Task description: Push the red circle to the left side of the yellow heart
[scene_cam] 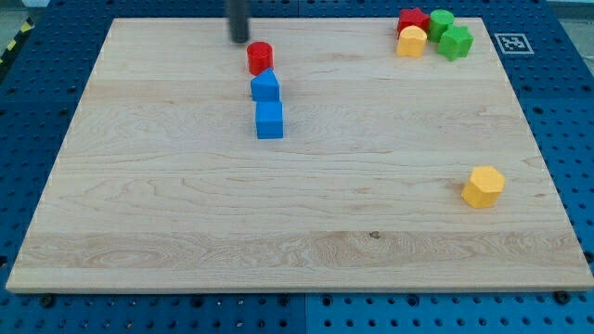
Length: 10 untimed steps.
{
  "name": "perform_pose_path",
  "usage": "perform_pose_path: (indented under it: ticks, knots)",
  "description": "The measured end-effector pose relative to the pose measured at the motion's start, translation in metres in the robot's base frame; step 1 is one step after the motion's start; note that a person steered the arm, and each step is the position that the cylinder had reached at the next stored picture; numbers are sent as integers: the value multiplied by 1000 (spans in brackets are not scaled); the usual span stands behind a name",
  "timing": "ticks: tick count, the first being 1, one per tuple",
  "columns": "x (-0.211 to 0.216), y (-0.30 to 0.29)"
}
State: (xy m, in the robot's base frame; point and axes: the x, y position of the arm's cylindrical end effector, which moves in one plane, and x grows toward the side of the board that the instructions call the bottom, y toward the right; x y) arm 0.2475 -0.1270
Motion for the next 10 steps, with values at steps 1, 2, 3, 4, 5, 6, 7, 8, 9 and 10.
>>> perform_pose_path:
  ticks: [1, 2, 3, 4, 5, 6, 7, 8, 9, 10]
  knots:
    - [25, -17]
    - [27, 6]
    - [42, 38]
    - [58, 70]
    - [59, 98]
    - [71, 129]
    - [79, 162]
    - [88, 191]
    - [86, 197]
    - [71, 197]
